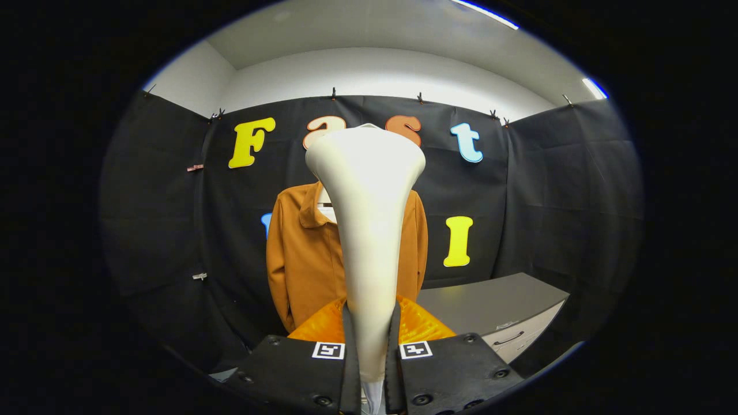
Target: Iron the clothes twice with a garment steamer, once on the left side and once on the right side.
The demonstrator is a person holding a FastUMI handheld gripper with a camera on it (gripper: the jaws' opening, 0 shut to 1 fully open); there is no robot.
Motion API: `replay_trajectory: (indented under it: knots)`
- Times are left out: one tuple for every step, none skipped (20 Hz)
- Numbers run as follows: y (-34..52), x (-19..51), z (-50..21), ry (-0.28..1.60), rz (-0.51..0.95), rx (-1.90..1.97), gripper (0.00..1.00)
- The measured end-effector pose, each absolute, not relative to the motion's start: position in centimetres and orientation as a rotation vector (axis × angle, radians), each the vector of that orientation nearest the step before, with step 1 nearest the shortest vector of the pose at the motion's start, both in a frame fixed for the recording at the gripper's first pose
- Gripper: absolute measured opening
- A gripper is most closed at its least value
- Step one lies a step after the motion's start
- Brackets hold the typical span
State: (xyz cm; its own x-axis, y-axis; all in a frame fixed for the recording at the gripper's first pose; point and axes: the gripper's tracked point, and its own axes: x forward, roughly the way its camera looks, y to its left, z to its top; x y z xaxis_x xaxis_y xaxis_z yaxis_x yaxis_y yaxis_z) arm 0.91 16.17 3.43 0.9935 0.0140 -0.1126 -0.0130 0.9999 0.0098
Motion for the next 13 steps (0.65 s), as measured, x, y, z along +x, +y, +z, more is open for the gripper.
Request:
replay_trajectory:
  knots:
    - [16.2, 0.8, 3.4, 0.113, 0.014, 0.01, 0.2]
    - [16.2, 0.5, 3.4, 0.114, 0.014, 0.013, 0.2]
    - [16.2, 0.3, 3.3, 0.114, 0.014, 0.016, 0.2]
    - [16.2, 0.1, 3.2, 0.115, 0.012, 0.017, 0.2]
    - [16.2, -0.1, 3.1, 0.114, 0.011, 0.016, 0.2]
    - [16.2, -0.3, 3.1, 0.112, 0.009, 0.014, 0.2]
    - [16.1, -0.5, 3.0, 0.11, 0.008, 0.012, 0.2]
    - [16.1, -0.8, 2.9, 0.108, 0.007, 0.01, 0.2]
    - [16.1, -1.0, 2.8, 0.106, 0.008, 0.01, 0.2]
    - [16.2, -1.2, 2.8, 0.105, 0.01, 0.008, 0.2]
    - [16.1, -1.4, 2.8, 0.105, 0.011, 0.007, 0.2]
    - [16.1, -1.7, 2.8, 0.104, 0.011, 0.006, 0.2]
    - [16.1, -1.8, 2.8, 0.104, 0.011, 0.009, 0.2]
